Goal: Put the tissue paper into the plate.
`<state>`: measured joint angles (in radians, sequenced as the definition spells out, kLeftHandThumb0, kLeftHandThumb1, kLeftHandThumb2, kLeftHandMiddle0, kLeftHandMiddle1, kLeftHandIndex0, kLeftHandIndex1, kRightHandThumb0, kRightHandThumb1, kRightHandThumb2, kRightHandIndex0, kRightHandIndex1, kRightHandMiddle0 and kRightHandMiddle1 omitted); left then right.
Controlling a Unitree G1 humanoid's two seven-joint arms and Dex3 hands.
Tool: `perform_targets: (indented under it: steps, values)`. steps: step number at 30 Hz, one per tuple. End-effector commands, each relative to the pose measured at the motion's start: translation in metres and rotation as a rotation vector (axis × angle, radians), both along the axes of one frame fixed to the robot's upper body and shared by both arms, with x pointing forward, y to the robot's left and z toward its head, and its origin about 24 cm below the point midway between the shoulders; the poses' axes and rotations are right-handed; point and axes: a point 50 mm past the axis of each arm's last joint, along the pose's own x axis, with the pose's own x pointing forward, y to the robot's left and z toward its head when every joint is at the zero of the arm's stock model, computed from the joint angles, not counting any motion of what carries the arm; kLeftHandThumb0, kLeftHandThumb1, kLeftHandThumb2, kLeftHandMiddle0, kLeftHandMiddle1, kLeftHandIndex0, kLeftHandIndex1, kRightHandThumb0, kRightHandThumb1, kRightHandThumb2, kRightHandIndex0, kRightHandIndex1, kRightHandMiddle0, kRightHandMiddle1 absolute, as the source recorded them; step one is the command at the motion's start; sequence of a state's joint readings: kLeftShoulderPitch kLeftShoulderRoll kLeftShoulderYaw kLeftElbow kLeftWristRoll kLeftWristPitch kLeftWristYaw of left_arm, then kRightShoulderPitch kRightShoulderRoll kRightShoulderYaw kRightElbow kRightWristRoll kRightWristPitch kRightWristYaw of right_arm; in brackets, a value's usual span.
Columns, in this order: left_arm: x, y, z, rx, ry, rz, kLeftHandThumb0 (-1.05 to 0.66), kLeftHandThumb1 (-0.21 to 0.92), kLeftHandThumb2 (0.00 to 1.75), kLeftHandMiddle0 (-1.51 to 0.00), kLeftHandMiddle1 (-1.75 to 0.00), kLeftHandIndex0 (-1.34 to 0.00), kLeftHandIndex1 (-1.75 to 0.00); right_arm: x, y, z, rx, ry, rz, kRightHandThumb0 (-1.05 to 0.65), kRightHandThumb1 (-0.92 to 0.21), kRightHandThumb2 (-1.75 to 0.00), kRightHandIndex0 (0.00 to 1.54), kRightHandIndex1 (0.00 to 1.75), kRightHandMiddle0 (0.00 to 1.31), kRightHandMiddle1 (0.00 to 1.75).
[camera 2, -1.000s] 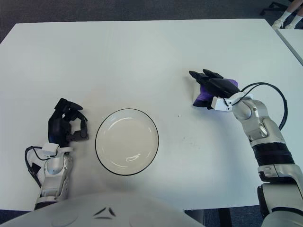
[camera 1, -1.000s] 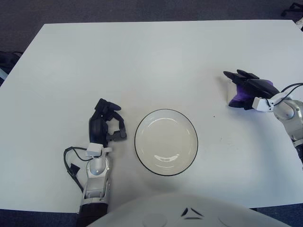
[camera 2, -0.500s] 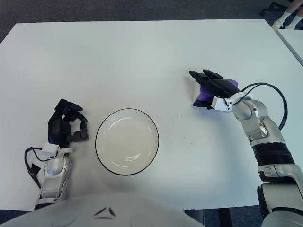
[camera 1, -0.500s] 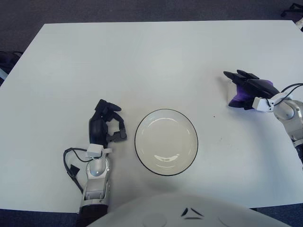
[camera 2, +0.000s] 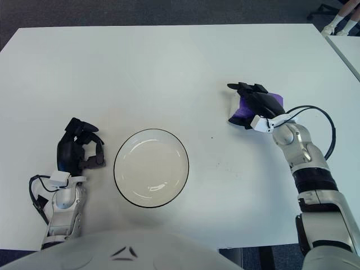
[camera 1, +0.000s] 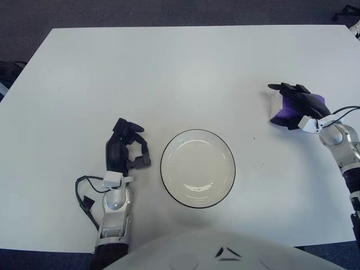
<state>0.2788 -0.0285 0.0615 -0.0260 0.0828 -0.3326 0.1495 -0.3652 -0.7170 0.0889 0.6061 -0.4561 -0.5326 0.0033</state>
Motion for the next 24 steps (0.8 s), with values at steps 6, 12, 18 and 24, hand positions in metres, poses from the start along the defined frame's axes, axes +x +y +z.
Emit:
perform_targets:
  steps: [6, 12, 18, 24]
  values:
    - [-0.0157, 0.0053, -0.0258, -0.005, 0.139, 0.017, -0.01, 0.08, 1.61, -0.80, -1.75, -0.53, -1.75, -0.0138, -0.0037, -0.0521, 0.013, 0.109, -0.060, -0.60, -0.22, -1.12, 0.91, 1.74, 0.59, 1.74]
    - [-0.0168, 0.0053, -0.0262, -0.007, 0.146, 0.020, -0.01, 0.07, 1.62, -0.81, -1.75, -0.54, -1.75, -0.0142, -0.0018, -0.0506, 0.064, 0.050, -0.055, -0.55, -0.25, -1.17, 1.18, 1.75, 0.85, 1.75]
    - [-0.0175, 0.0047, -0.0256, -0.027, 0.138, 0.016, -0.01, 0.08, 1.61, -0.80, -1.75, -0.54, -1.75, -0.0164, 0.0009, -0.0472, 0.092, 0.012, -0.044, -0.33, -0.25, -1.35, 1.33, 1.75, 1.06, 1.75]
    - [-0.0176, 0.0047, -0.0247, -0.028, 0.130, 0.016, -0.01, 0.11, 1.57, -0.77, -1.75, -0.52, -1.75, -0.0171, 0.0037, -0.0430, 0.107, -0.004, -0.037, -0.26, -0.28, -1.41, 1.41, 1.75, 1.12, 1.75]
